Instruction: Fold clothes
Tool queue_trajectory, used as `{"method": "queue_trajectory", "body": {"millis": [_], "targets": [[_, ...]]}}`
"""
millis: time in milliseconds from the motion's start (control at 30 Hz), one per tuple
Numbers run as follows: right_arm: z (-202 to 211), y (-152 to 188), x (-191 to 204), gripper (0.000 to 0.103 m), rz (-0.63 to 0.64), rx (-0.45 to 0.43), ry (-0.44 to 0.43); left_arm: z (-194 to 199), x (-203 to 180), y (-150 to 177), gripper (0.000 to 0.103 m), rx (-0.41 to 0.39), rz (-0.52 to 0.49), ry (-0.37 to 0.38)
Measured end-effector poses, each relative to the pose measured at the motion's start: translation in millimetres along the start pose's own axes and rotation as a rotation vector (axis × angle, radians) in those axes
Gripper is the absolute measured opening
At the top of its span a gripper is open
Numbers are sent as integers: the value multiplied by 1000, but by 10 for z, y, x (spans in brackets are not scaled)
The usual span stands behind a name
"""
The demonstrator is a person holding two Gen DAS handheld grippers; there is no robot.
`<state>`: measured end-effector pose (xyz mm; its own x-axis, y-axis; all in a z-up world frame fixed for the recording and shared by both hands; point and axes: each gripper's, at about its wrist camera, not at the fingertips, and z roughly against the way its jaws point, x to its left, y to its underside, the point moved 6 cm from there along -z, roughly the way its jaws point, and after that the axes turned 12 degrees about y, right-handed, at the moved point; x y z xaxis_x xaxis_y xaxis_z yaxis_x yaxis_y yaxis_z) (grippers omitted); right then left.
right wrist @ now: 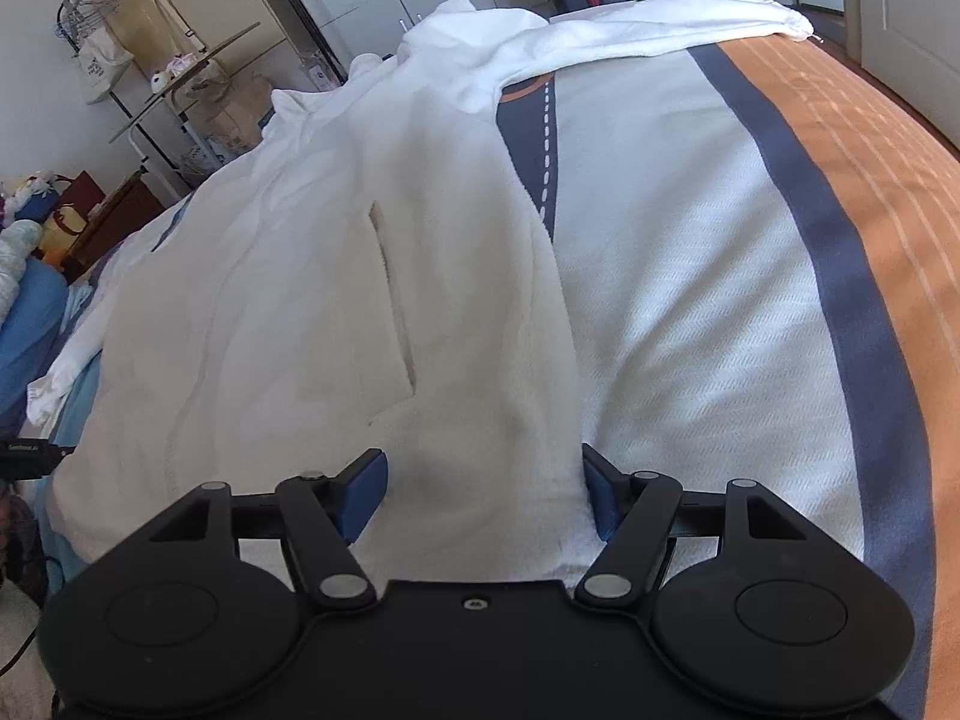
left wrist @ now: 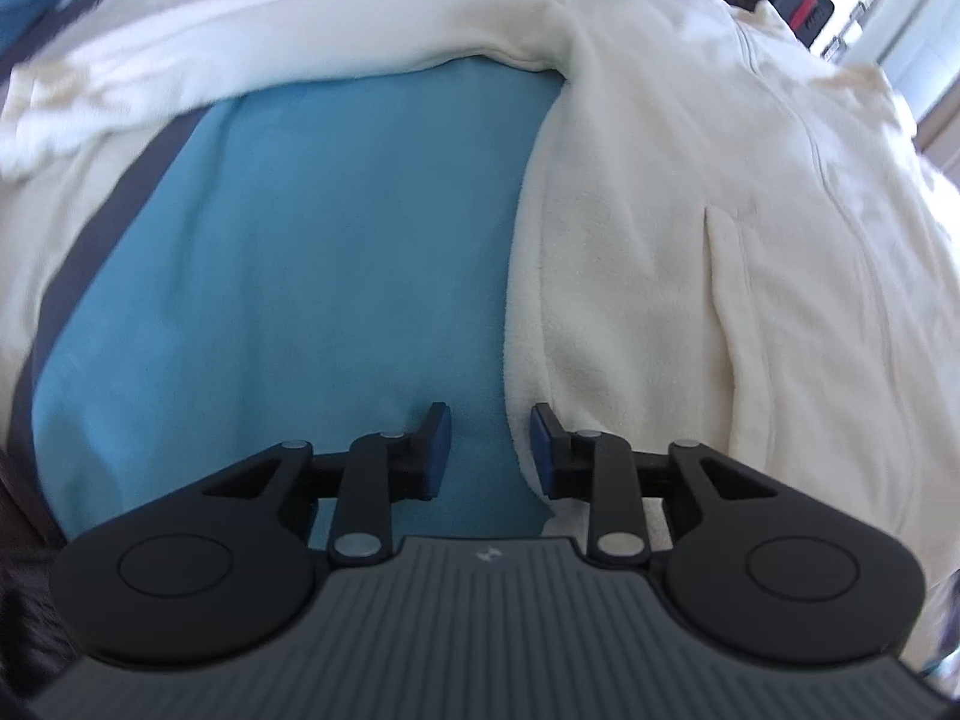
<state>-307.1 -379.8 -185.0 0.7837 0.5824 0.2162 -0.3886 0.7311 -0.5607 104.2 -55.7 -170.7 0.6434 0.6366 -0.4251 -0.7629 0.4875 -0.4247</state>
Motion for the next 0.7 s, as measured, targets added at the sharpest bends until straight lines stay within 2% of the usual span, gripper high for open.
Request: {"method": "queue_trajectory", "body": {"millis": [33, 67, 100, 133, 167, 267, 300, 367, 400, 467, 567, 633, 700], "targets": [[23, 30, -1, 65, -1, -3, -14, 9, 13, -4, 34, -3, 19, 12], [28, 49, -7, 42, -5, -9, -6, 13, 7, -8, 32, -6, 16, 16], [30, 50, -16, 27, -12, -14, 15, 4, -44, -2, 17, -13, -18, 7], [53, 30, -15, 20, -32, -23, 17, 24, -101, 1, 0, -35, -57, -10], [84, 6, -10, 17, -49, -35, 18, 87, -175, -10, 0, -79, -112, -51], [482, -179, 130, 16, -24, -162, 3, 413, -406, -79, 0, -244, -280, -210], [636, -245, 180, 16, -14, -205, -7, 542, -452, -122, 0, -291, -296, -221], [933, -314, 255, 16, -1, -255, -42, 623, -428, -142, 0, -293, -244, -147], [1002, -298, 290, 15, 32, -254, -28, 653, -414, -148, 0, -290, -219, -115], [931, -145, 290, 15, 118, -202, 60, 511, -345, -81, 0, -219, -207, -145], [492, 177, 62, 15, 120, -55, 213, 268, -298, 19, 0, -105, -242, -224], [296, 310, -32, 15, 44, -5, 203, 243, -283, 35, 0, -76, -243, -226], [282, 293, -54, 19, 33, -10, 194, 220, -300, 23, 2, -76, -249, -232]]}}
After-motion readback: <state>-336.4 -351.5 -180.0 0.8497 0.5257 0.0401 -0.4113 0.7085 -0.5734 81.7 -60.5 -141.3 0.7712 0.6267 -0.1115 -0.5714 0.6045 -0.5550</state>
